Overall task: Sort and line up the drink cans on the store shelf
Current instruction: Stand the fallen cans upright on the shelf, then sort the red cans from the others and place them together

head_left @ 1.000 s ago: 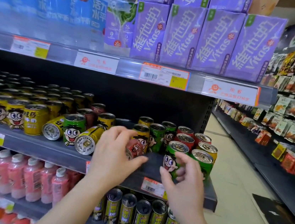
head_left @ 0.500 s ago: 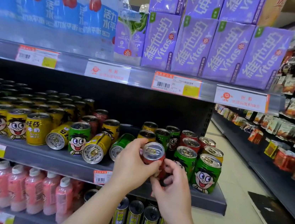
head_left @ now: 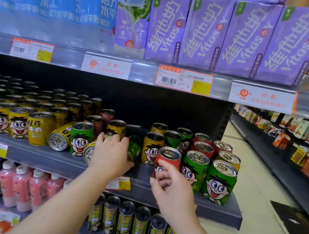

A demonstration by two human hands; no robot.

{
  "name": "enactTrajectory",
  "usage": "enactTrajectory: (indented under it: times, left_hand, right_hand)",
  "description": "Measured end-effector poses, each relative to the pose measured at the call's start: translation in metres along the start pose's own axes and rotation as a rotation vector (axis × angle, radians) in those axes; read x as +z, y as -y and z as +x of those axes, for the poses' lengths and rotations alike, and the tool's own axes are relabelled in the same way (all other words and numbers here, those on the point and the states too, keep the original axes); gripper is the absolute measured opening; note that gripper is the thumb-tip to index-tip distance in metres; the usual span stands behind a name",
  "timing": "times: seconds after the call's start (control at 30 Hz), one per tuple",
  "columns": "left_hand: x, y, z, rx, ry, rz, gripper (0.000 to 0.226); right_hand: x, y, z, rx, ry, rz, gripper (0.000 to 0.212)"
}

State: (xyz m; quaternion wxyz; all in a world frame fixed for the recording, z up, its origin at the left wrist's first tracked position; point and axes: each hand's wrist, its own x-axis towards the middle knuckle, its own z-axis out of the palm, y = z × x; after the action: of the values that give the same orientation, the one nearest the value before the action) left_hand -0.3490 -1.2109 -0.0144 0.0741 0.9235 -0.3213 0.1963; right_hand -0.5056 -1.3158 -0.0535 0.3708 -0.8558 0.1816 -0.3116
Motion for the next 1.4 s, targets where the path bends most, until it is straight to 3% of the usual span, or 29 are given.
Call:
enactTrajectory:
  times: [0.07,0.2,0.3,0.43,0.5,0.6,0.7,0.8,0.97,1.07,1.17,1.4]
  left_hand:
    - [0.007,-0.006,-0.003,0.015,-0.018,0.124,0.078]
    - [0.007,-0.004,0.000,0.012,-0.091,0.110,0.071]
    - [0.005,0.003,-0.004,-0.018,-0.160,-0.040,0.070]
    - [-0.014,0.005,-0.016,-0.070,-0.140,-0.437,0.075]
    - [-0.020,0.000,-0.017,-0.062,-0.094,-0.583,0.073]
    - [-0.015,-0.009,-0.008,0.013,0.008,-0.685,0.067]
    - [-0.009,-0.009,-0.003,0.114,0.121,-0.681,0.072]
    - [-0.012,0.017,-0.004,0.249,0.057,-0.638,0.084]
    - [-0.012,0.094,-0.010,0.150,-0.128,-0.281,0.081]
    - [0.005,0.107,-0.019,0.075,-0.252,-0.138,0.072]
    - [0.020,0.100,-0.027,0.033,-0.274,-0.176,0.068]
    - [0.023,0.075,-0.027,0.019,-0.156,-0.448,0.072]
  right_hand:
    - [0.000,0.002,0.004,0.004,0.017,-0.003,0.050]
    - [-0.003,0.005,0.009,0.001,0.055,-0.044,0.054]
    - [-0.003,0.008,0.013,0.014,0.057,-0.053,0.056]
    - [-0.004,0.010,0.013,-0.001,0.056,-0.044,0.054]
    - [-0.007,0.014,0.010,-0.105,-0.062,-0.138,0.046]
    - [-0.016,0.015,0.017,-0.312,-0.373,-0.596,0.041]
    - [-0.024,0.008,0.031,-0.216,-0.319,-0.808,0.045]
    - [-0.025,0.003,0.035,-0.173,-0.273,-0.848,0.046]
    - [-0.003,0.026,0.032,-0.211,-0.375,-0.783,0.050]
    - [0.031,0.042,0.035,-0.277,-0.337,-0.755,0.052]
    - [0.055,0.047,0.040,-0.237,-0.287,-0.742,0.057]
    - [0.056,0.041,0.040,-0.229,-0.312,-0.773,0.056]
